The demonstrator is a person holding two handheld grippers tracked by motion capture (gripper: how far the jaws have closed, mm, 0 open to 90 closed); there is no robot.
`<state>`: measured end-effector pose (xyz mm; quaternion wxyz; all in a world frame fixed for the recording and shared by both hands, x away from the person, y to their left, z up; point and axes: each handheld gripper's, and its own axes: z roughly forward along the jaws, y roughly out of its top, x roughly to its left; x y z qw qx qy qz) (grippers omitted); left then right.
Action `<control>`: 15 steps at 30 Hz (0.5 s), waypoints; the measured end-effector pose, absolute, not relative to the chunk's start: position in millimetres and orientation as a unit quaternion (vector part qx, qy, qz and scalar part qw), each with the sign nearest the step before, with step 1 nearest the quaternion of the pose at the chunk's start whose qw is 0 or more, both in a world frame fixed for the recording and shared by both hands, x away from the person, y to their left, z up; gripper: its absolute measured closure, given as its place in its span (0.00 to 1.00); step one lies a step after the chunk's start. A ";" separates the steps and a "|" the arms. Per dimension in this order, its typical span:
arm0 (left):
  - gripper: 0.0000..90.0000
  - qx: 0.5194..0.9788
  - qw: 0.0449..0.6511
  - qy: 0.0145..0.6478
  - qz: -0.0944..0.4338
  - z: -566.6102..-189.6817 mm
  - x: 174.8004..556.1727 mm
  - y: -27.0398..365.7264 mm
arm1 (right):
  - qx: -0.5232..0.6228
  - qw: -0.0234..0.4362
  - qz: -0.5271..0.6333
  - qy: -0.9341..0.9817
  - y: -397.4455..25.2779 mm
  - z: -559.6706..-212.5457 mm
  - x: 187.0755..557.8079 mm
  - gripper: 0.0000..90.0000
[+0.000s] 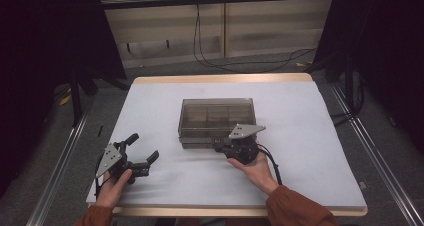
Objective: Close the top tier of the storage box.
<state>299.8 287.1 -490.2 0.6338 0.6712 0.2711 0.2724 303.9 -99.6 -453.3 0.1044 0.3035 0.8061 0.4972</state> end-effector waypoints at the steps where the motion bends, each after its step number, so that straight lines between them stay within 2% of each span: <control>1: 0.01 0.669 0.636 0.273 0.271 -490.3 299.5 286.6 | 0.304 0.104 0.498 0.806 -99.5 -453.4 304.3 1.00; 15: 0.01 0.671 0.634 0.271 0.272 -490.2 299.7 287.0 | 0.307 0.105 0.497 0.805 -98.7 -454.7 309.1 1.00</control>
